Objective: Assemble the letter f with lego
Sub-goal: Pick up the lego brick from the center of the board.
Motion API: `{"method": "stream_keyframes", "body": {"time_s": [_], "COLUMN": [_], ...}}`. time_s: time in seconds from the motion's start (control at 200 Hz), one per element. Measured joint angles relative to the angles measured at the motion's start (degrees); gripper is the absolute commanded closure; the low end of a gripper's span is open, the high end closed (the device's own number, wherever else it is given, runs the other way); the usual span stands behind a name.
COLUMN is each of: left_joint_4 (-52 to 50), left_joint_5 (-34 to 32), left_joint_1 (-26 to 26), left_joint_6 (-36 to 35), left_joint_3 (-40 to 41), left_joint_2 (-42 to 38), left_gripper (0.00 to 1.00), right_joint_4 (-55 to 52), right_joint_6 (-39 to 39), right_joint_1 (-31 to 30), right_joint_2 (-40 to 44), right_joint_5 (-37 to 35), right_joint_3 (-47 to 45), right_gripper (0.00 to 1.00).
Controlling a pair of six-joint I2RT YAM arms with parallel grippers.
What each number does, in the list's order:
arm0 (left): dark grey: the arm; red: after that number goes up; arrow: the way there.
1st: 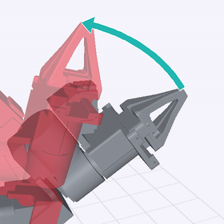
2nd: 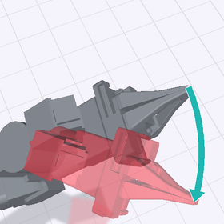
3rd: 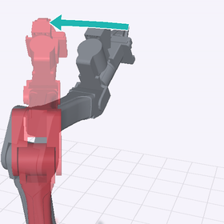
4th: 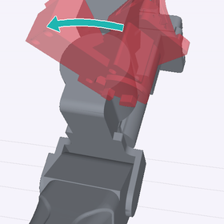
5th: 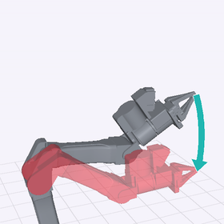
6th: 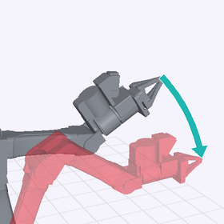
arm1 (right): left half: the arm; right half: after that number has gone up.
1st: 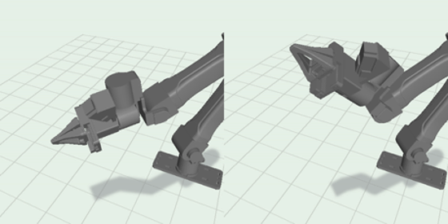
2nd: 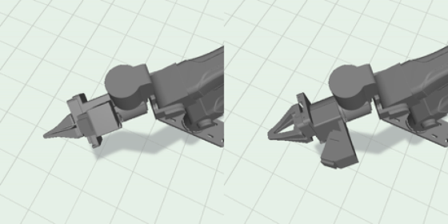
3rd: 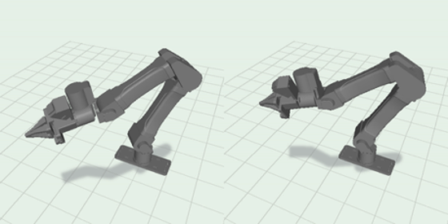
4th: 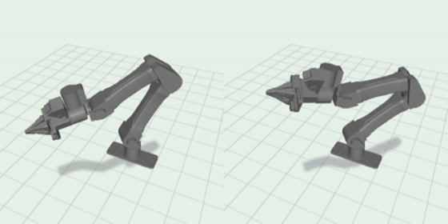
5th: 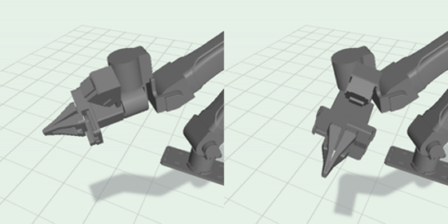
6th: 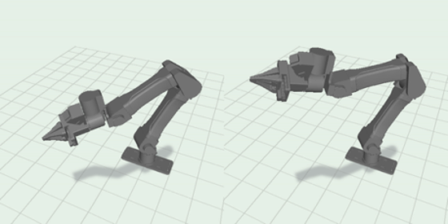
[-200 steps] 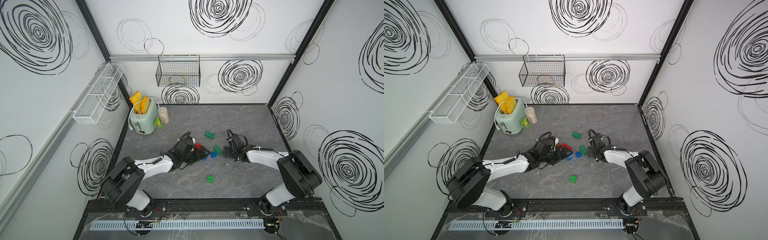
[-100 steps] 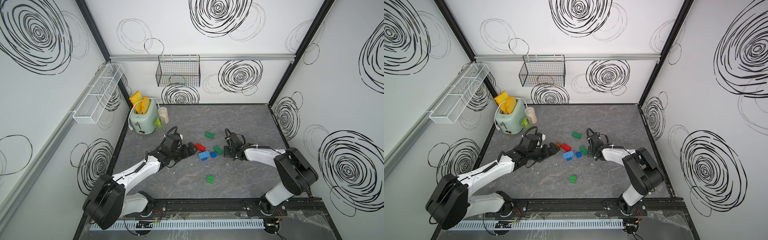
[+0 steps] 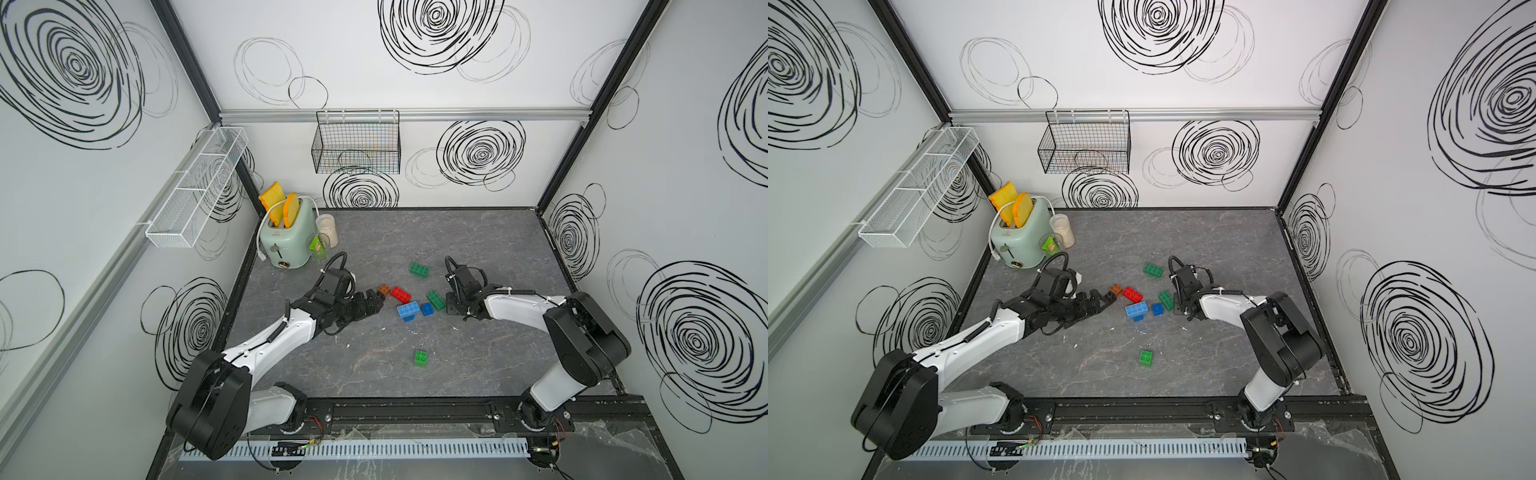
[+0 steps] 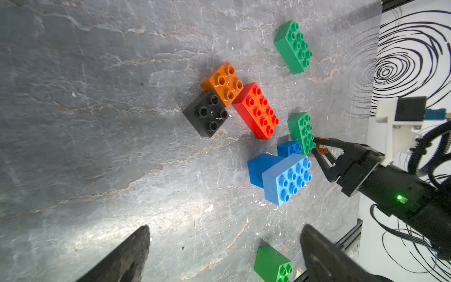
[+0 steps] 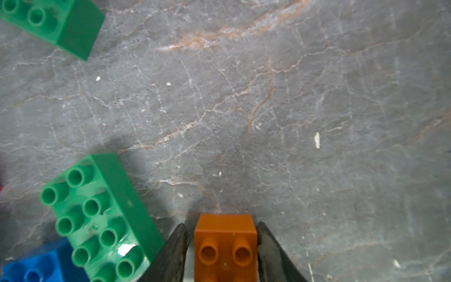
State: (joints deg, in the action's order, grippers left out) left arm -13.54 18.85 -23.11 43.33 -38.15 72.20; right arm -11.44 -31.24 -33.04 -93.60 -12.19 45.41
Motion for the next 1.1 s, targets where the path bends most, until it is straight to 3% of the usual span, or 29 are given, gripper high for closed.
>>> {"method": "stream_keyframes", "body": {"time_s": [0.71,0.91,1.1], "left_joint_4": [-0.68,-1.84,-1.84], "left_joint_5": [0.15,0.15,0.15], "left_joint_1": [1.55,1.90,1.90], "left_joint_6": [-3.08,-3.91,-4.15], "left_joint_3": [0.31,0.31,0.33], "left_joint_2": [0.00,0.00,0.17], "left_gripper": [0.02,0.02,0.02], "right_joint_4": [0.02,0.04,0.07], "right_joint_6": [-0.22,-0.35,-0.26], "right_joint_1": [-0.39,-0.37,-0.44], "right_joint_2": [-0.22,-0.22,-0.20], "right_joint_5": [-0.59,-0.39,-0.37], "right_joint_3": [0.15,0.15,0.15], "right_gripper": [0.52,0.63,0.64]}}
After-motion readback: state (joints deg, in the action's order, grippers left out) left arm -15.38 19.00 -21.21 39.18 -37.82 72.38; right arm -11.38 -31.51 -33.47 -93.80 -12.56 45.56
